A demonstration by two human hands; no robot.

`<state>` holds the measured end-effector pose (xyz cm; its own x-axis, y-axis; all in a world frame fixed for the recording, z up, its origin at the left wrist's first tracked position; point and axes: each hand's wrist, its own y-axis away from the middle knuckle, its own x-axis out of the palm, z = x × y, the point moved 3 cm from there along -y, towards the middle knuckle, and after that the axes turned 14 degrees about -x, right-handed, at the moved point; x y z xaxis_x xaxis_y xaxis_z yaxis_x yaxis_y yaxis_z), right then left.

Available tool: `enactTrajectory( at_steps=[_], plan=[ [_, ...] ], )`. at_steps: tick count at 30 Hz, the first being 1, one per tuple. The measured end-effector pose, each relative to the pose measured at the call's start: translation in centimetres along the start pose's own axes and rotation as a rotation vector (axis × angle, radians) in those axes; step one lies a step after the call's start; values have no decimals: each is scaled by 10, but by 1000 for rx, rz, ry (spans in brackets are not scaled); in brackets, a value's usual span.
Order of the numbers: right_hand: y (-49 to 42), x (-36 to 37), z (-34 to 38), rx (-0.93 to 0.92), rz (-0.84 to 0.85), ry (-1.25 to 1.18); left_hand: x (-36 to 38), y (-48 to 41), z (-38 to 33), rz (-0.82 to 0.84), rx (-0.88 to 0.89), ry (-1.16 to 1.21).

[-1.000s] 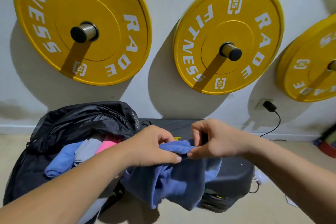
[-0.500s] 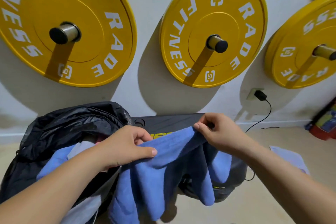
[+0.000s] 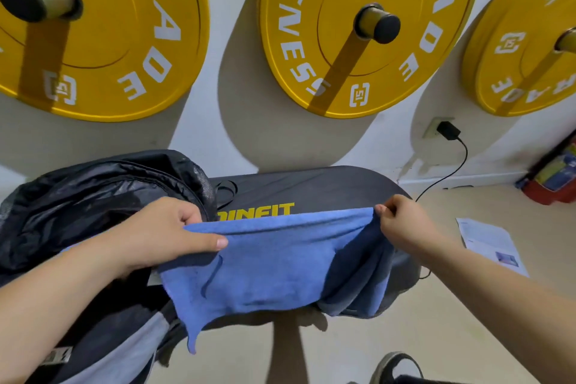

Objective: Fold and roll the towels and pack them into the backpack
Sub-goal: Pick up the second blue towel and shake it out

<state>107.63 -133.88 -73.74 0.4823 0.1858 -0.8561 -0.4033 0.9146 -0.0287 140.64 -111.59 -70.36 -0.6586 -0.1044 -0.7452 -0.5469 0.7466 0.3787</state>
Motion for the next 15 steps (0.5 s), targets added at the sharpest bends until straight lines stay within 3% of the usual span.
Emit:
enactTrajectory(
  at_steps=[6,10,15],
  plan=[
    [1,11,34,-147,-35,-98,0,-4,-1,-140,-94,132],
    [16,13,81,-290,36,-264,21,5,-11,102,-30,302],
    [42,17,124,-401,158,-524,45,26,-39,166,105,340]
  ],
)
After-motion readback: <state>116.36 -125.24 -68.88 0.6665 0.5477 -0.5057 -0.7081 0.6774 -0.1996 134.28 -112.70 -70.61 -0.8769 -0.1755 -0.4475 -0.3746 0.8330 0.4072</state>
